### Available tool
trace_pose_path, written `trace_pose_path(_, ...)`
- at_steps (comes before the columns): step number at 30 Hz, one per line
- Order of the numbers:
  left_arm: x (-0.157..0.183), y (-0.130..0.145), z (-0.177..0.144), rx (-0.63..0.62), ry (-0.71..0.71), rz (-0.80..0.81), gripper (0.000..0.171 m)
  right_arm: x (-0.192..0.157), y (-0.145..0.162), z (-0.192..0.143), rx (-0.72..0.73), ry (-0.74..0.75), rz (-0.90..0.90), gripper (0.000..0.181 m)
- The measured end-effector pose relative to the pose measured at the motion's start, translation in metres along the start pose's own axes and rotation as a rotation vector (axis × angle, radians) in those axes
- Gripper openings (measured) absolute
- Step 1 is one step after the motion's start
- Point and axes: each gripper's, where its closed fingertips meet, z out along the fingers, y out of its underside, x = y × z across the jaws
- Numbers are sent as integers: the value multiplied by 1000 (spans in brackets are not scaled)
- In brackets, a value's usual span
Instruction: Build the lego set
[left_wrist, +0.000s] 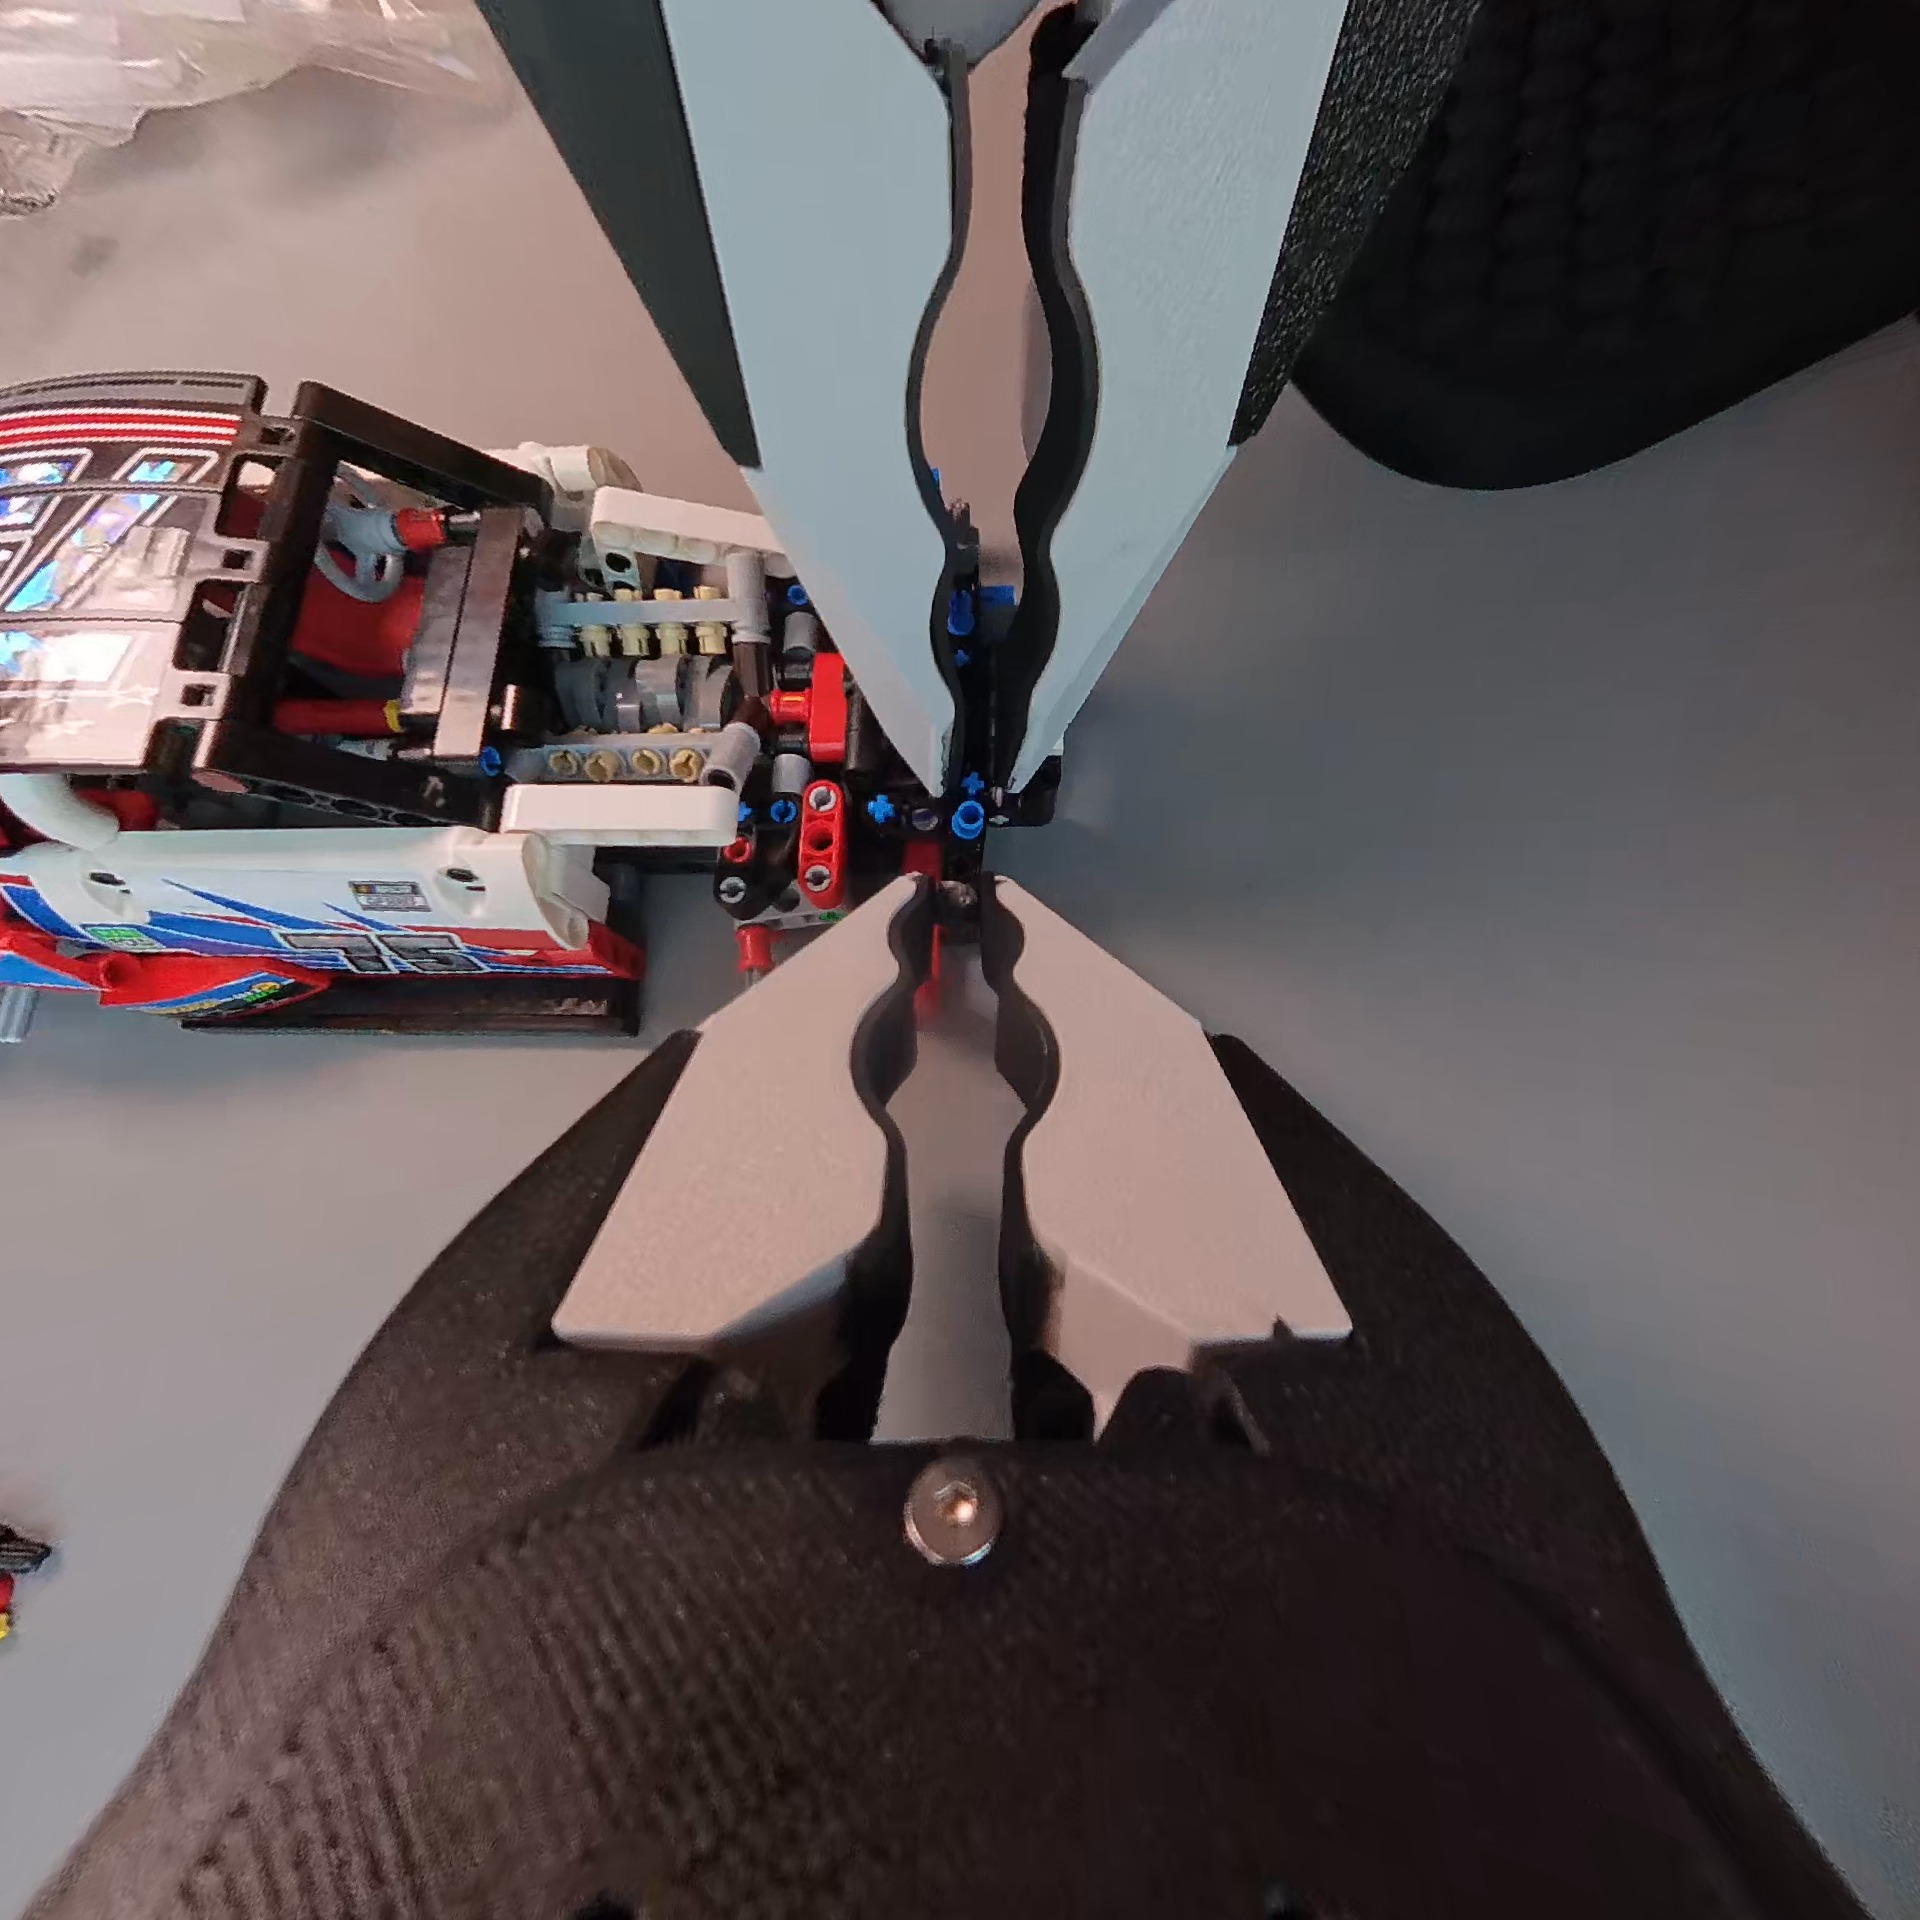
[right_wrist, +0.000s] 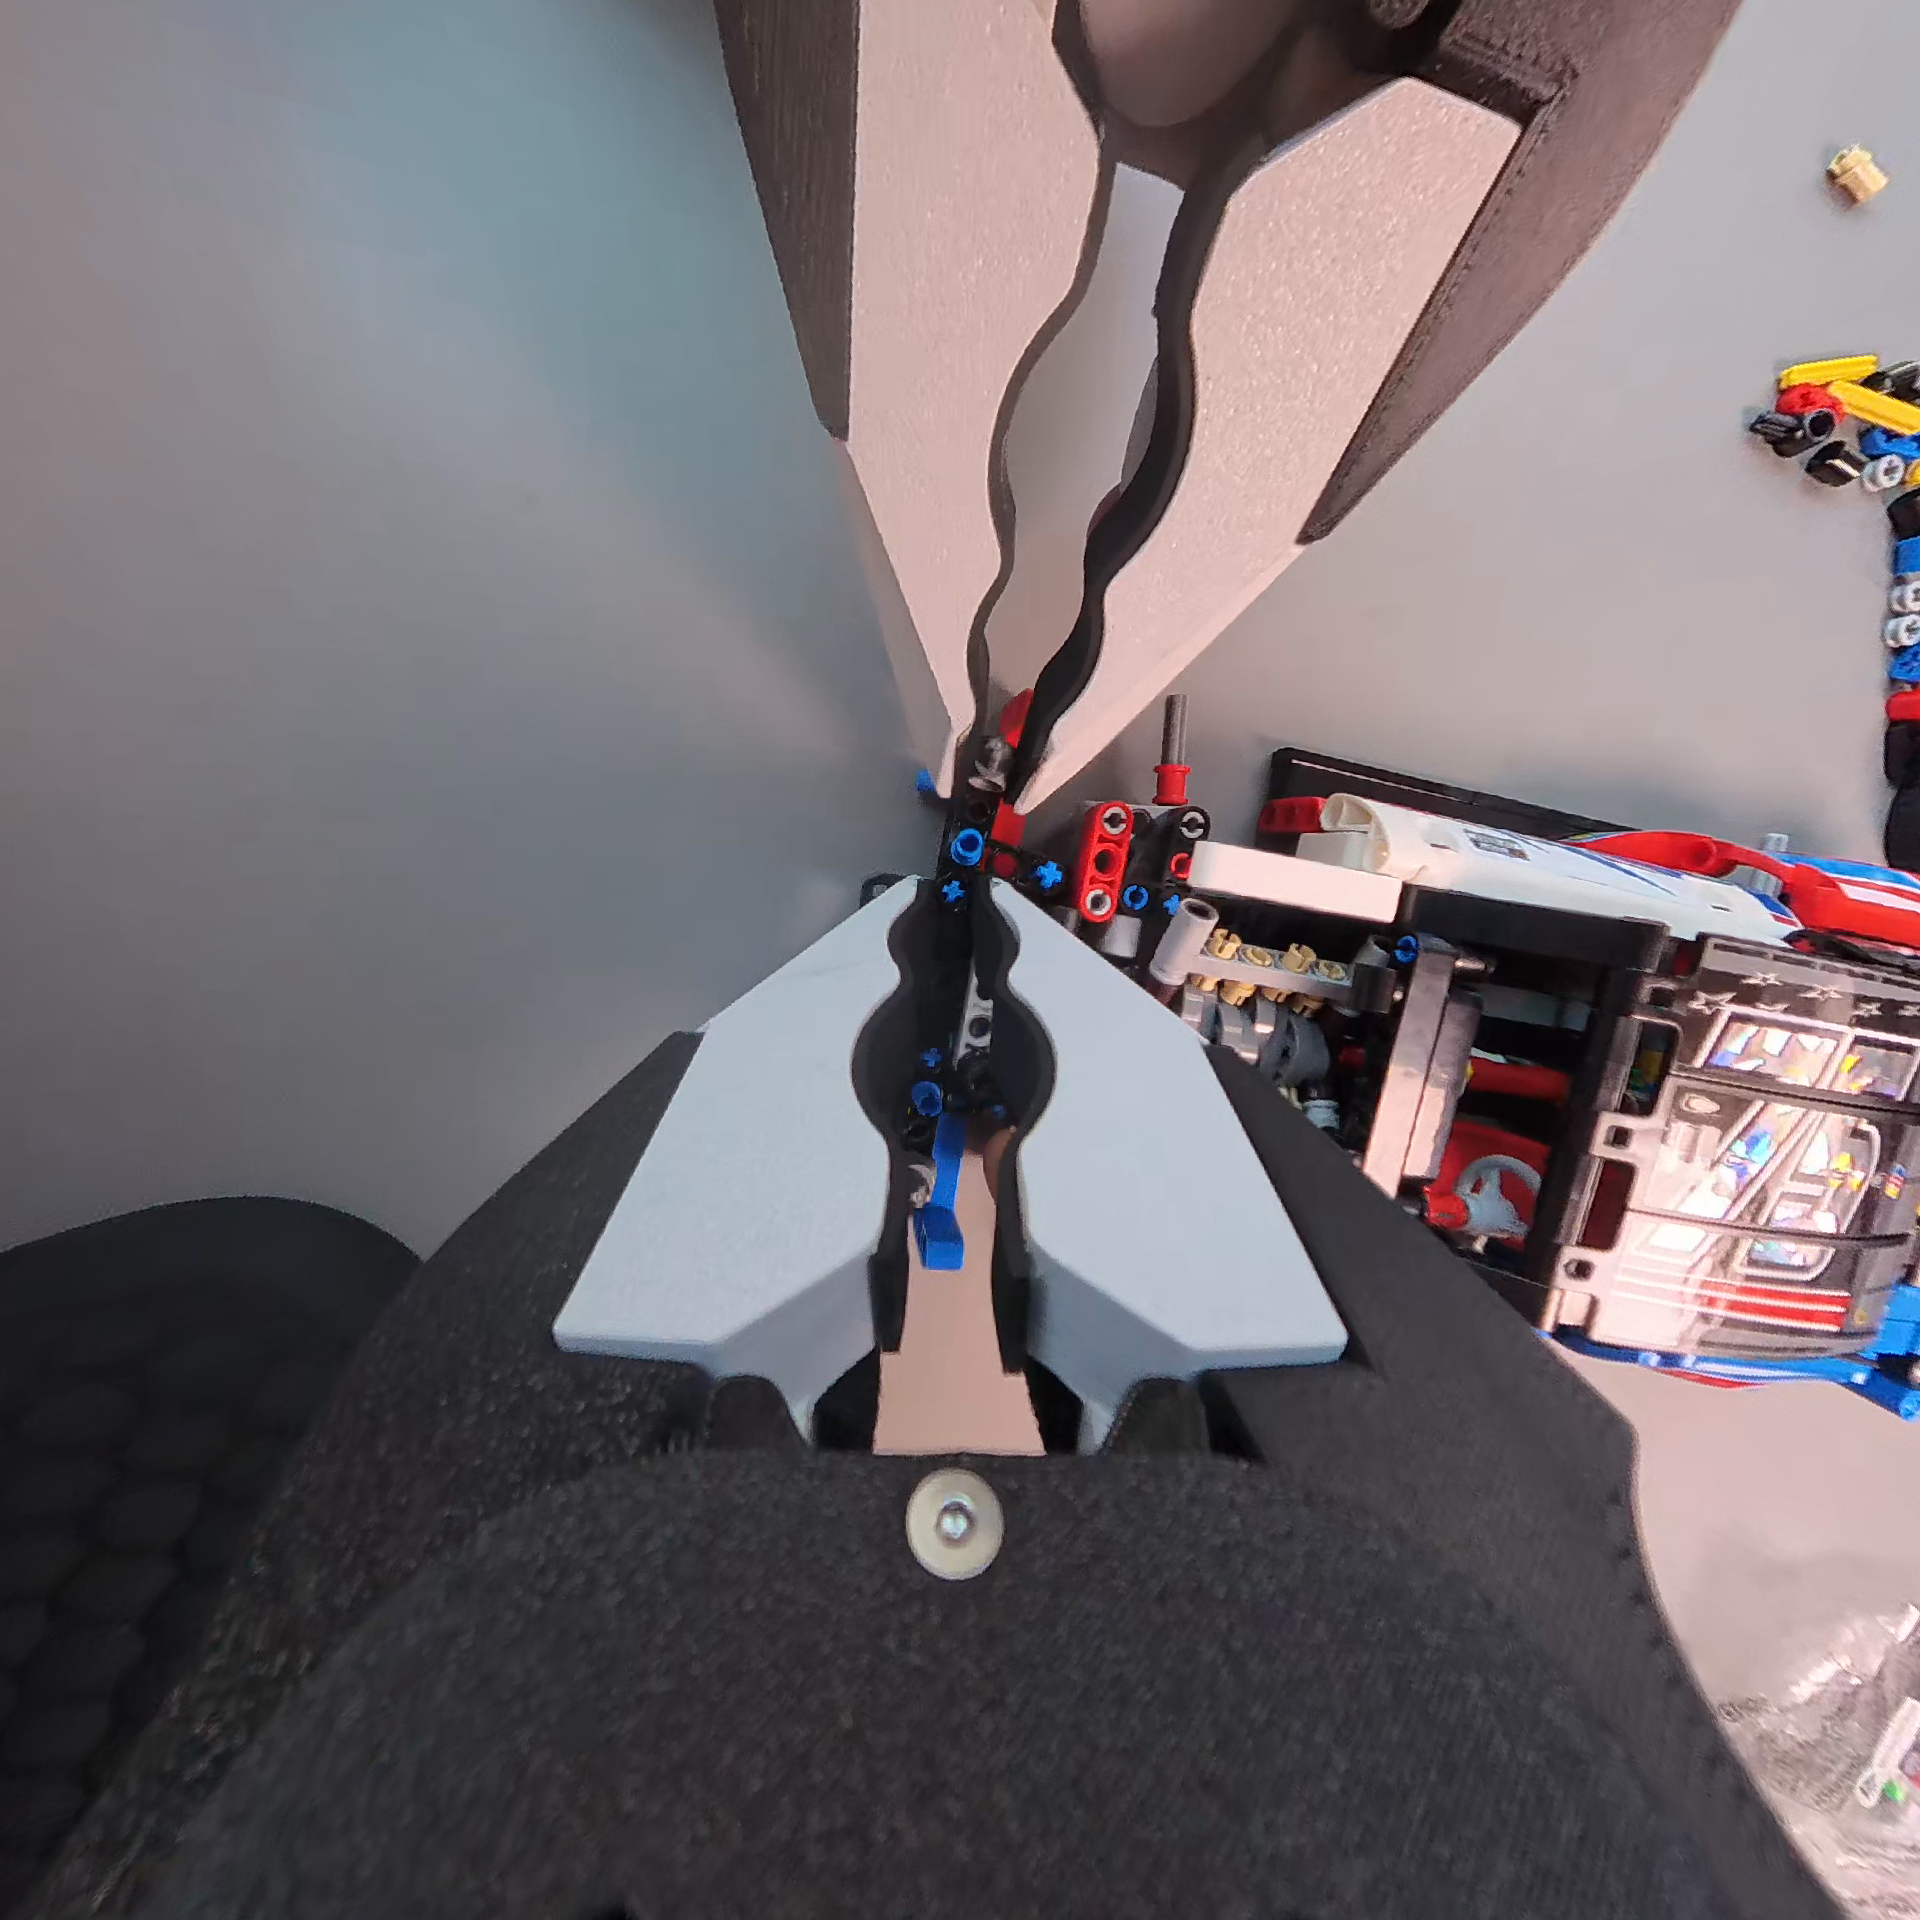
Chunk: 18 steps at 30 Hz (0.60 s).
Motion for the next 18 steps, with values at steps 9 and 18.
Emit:
trace_pose_path(9, -1, -1, 3, 7, -57, -14, 6, 5, 13, -31, 116, 90, 106, 30)
trace_pose_path(18, -1, 0, 3, -42, -54, 29, 6, 17, 24, -11, 150, 162, 109, 6)
